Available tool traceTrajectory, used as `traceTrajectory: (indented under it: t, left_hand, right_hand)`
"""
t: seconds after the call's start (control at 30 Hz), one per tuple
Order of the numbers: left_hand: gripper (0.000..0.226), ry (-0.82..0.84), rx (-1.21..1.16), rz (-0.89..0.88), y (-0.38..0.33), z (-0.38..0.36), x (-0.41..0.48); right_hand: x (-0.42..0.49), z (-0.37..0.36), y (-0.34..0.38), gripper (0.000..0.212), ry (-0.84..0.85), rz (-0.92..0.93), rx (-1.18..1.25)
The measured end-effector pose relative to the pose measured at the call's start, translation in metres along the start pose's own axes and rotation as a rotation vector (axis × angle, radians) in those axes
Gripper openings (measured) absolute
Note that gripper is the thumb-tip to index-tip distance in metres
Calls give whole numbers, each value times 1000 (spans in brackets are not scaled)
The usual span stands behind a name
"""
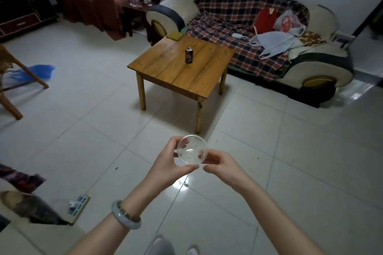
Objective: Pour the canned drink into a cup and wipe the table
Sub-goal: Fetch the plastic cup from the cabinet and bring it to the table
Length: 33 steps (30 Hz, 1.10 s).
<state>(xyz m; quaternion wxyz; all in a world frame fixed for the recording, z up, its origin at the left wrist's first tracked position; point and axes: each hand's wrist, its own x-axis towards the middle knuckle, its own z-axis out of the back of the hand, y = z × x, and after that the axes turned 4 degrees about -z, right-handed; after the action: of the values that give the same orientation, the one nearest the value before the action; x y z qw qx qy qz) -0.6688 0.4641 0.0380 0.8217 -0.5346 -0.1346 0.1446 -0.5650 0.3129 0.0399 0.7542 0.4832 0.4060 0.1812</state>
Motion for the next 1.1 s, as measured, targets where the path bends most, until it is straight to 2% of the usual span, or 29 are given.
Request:
traceTrajectory:
  t: [0.33,0.63,0.87,1.1]
  left_hand:
    - [62,161,21,-88,-16,-71,144]
    - [67,215,5,-131,-31,-116,325]
    - [67,227,-4,-137,-38,-143,435]
    - [69,199,5,-119,-32,-173,541]
  right_hand:
    - [67,114,-3,42,-179,0,46]
    - [180,239,41,48,-250,30,112]
    - [254,316,66,51,-257,21,129]
    - [340,398,80,46,-182,13,90]
